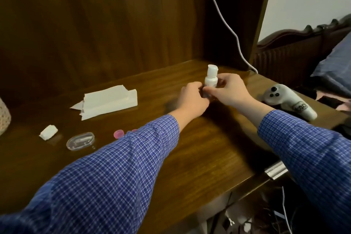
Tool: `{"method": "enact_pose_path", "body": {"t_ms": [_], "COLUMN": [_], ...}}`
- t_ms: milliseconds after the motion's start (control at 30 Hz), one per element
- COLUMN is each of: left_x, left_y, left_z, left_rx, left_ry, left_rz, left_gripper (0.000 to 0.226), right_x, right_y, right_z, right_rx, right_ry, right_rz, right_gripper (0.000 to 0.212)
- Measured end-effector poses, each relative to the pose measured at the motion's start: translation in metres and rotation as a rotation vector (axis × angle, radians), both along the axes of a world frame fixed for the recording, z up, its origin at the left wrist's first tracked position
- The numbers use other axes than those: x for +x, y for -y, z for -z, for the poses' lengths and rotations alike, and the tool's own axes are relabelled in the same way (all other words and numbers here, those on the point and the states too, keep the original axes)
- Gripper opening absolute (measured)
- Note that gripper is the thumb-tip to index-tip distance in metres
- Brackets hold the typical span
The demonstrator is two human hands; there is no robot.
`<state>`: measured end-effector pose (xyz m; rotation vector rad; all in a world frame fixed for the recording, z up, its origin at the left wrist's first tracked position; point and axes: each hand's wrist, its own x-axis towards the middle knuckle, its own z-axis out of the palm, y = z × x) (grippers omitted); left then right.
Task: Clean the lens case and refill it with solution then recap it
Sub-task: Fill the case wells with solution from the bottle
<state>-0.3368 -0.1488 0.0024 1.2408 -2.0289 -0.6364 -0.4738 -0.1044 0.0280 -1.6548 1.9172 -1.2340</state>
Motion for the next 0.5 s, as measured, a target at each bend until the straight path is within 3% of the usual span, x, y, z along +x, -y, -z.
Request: {"method": "enact_pose_path", "body": {"t_ms": [367,433,500], "left_x": [-0.002,0.006,0.018], "left_y": [0.004,0.0,-0.006], "left_z": [0.004,-0.003,-0.01], "left_rx": [0.039,0.045,0.031], "left_ry": [0.103,0.119,0.122], "left_rz": [0.031,0.042,0.02], "left_gripper": [0.013,0.021,0.044], "right_x": [-0.012,-0.011,-0.008], "right_y": [0.008,0.006,0.004], "right_z": [0.014,0.012,0.011], "right_rx": [0.111,0.149,0.223], "right_ry": [0.01,0.025,0.036], "right_rz": [0.038,0.047,0.084], "right_gripper": [0.054,0.06,0.075]}}
